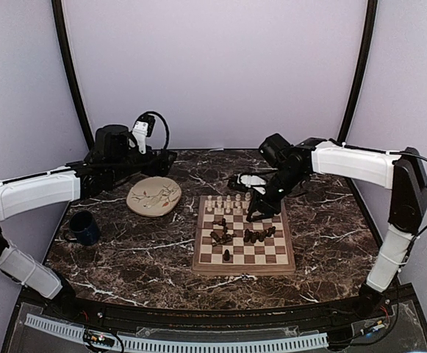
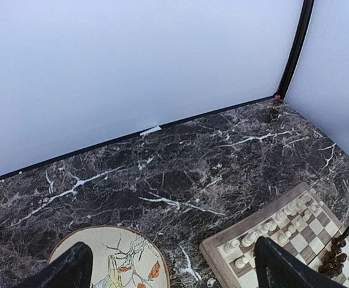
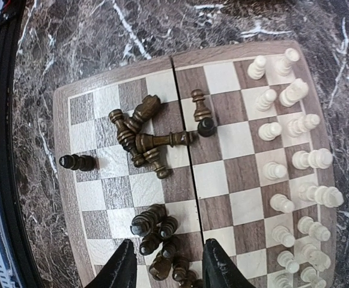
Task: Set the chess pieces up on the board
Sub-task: Pick up the king from the chessboard.
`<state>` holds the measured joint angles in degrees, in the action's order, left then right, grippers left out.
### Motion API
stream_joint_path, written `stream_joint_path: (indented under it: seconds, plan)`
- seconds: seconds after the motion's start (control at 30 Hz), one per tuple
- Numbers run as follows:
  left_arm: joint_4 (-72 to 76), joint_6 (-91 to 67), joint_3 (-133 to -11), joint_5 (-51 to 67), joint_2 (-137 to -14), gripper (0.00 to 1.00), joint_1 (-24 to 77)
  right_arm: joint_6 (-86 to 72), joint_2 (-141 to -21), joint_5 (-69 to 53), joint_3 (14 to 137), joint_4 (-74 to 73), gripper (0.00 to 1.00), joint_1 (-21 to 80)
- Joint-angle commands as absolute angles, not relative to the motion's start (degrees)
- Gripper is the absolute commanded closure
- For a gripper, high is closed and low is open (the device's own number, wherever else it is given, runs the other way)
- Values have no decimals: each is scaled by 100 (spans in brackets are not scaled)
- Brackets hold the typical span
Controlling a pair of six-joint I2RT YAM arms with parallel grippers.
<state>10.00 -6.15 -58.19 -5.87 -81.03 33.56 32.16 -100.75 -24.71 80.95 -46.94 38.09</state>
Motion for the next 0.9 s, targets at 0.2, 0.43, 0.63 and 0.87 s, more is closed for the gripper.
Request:
stream_joint_path:
  seconds: [0.2,0.43,0.63,0.87]
  plan:
    - [1097,-282,-5923,-315,-7702,10,3375,3351,-10707,-1792,8539,-5208,61,4376]
    - [1080,-228,-5927,-286,-7708,11,3375,3372,-10906,-1693,8530,-5237,60,4559]
    - [1075,-208,-5926,-272,-7767,11,3374,3366,-10936,-1633,8525,-5269,66,4611]
    - [1037,-159,-5950,-263,-7852,12,3375,3353,-10861,-1463,8395,-5247,69,4685]
